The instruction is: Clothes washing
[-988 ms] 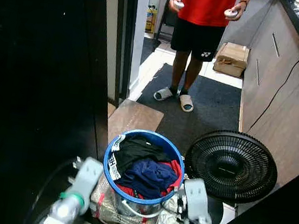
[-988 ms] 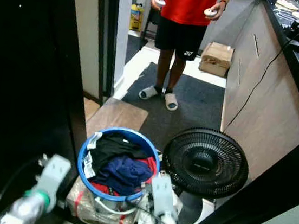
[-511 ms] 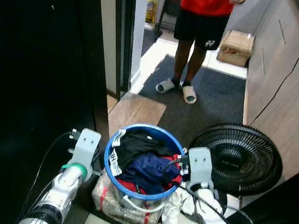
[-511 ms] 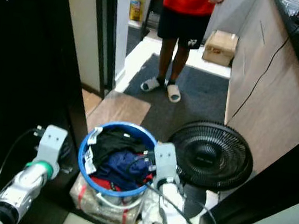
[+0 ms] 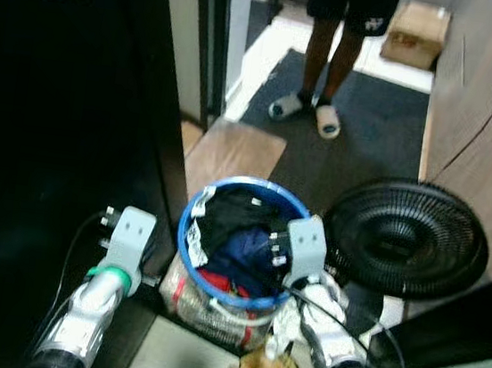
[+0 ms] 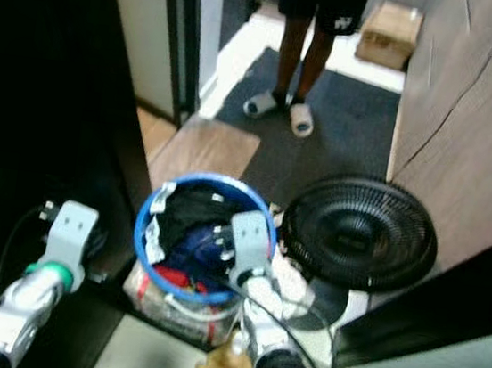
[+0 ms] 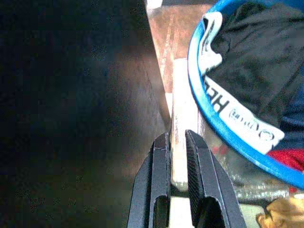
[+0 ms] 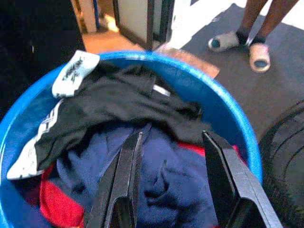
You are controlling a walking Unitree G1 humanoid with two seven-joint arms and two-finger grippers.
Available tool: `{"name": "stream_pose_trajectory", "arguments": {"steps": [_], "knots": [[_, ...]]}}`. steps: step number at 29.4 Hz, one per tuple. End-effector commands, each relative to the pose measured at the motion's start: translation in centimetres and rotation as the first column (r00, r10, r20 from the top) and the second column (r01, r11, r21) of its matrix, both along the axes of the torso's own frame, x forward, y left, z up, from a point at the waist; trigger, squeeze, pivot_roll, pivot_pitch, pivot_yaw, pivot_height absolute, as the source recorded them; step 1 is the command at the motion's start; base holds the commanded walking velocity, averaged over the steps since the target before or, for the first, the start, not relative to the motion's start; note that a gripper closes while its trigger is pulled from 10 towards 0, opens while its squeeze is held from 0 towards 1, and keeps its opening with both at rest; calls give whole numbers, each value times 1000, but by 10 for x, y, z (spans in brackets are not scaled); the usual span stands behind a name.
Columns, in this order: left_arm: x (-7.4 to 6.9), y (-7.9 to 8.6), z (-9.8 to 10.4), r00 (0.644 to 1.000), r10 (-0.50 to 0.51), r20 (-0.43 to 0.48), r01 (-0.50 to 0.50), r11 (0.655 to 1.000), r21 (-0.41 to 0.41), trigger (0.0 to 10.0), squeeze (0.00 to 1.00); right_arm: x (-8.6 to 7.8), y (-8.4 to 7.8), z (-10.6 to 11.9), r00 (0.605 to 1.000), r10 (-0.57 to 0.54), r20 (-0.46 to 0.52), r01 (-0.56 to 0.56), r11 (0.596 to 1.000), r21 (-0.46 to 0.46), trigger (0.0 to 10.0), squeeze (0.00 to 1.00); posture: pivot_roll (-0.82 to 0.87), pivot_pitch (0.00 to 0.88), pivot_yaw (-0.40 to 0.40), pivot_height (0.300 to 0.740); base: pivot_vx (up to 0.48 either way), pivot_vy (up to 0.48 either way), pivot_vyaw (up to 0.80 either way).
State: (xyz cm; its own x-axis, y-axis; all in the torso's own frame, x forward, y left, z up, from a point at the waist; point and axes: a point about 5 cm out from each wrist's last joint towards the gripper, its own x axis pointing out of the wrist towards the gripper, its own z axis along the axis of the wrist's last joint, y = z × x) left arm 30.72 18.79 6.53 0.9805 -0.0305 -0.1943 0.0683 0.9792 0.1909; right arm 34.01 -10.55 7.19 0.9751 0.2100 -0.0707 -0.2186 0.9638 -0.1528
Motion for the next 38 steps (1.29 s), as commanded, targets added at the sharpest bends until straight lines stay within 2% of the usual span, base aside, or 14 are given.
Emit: {"name": "stream_pose_trajectory", "arguments": {"steps": [1,2,7,8,9,13,14,16,19,26,27,38], "knots": [[-10,9,-8,998,29,-50,-30,1000,-5,10000,0,-3,-1,-9,998,-7,-58,8,1000,10,10000,0,199,283,49,740,0,0,0],[-14,10,-8,998,33,-54,-33,999,-2,10000,0,-1,1,-8,998,3,-68,-3,1000,1,10000,0,217,321,46,740,0,0,0],[-21,11,-8,997,38,-65,-38,999,3,10000,0,0,2,-9,996,14,-89,-15,1000,-11,10000,0,224,332,47,740,0,0,0],[-25,11,-8,997,37,-69,-37,999,8,10000,0,0,2,-10,995,10,-103,-12,1000,-26,10000,243,234,347,48,740,0,0,0],[-27,12,-7,997,38,-72,-37,999,12,10000,0,0,0,-12,993,4,-116,-8,1000,-30,10000,1000,240,361,50,740,0,0,0],[-27,12,-7,997,38,-72,-37,999,12,10000,0,0,0,-12,993,4,-116,-8,1000,-30,10000,1000,240,361,50,740,0,0,0],[-33,15,-7,996,42,-81,-41,999,20,10000,0,3,0,-8,994,6,-110,-9,1000,-26,10000,1000,241,374,56,740,0,0,0],[-33,15,-7,996,42,-81,-41,999,20,10000,0,3,0,-8,994,6,-110,-9,1000,-26,10000,1000,241,374,56,740,0,0,0],[-37,16,-6,994,46,-98,-43,999,23,10000,0,8,5,0,996,24,-88,-25,1000,-10,10000,1000,238,378,58,740,0,0,0],[-42,11,-4,993,42,-111,-40,999,21,10000,0,5,16,-4,991,60,-117,-63,998,-17,10000,1000,255,402,58,740,0,0,0],[-45,12,-4,992,46,-117,-44,999,22,10000,0,4,19,-7,988,76,-134,-79,997,-17,10000,0,261,408,58,740,0,0,0],[-60,20,-2,988,70,-138,-65,997,37,10000,0,-6,30,-21,969,131,-209,-138,990,-17,10000,0,303,451,64,740,0,0,0]]}}
